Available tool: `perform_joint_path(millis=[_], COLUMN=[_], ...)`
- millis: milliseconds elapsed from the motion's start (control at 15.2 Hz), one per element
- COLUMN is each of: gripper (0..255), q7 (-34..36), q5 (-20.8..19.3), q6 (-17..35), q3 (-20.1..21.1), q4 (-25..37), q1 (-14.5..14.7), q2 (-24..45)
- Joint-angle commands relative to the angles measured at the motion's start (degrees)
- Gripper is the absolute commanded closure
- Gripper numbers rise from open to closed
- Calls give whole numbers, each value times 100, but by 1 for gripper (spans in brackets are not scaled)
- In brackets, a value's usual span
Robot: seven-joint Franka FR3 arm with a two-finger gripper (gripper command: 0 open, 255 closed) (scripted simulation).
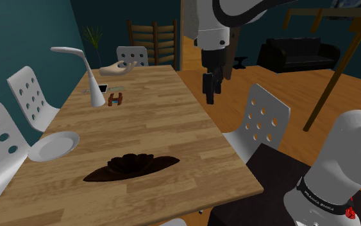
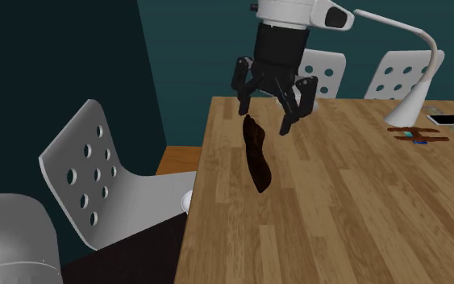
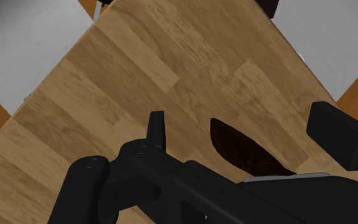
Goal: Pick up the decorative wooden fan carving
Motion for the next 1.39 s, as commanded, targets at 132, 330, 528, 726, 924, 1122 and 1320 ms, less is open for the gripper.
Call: perform_joint_path(millis=[132, 330, 528, 726, 924, 1122, 1320], gripper=[0, 0, 0, 0, 0, 0, 0], q7=[198, 346, 506, 670, 826, 959, 1058], q5=[-69, -193, -364, -576, -816, -1068, -1318], q6=[330, 503, 623, 688, 693, 637, 518], q3=[305, 502, 678, 823, 934, 1005, 1039], q4=[375, 759, 1197, 1691, 2247, 2872, 3577], q1=[161, 273, 396, 546, 728, 948, 1206], q2=[749, 1354, 1975, 2612, 3264, 3932, 4620])
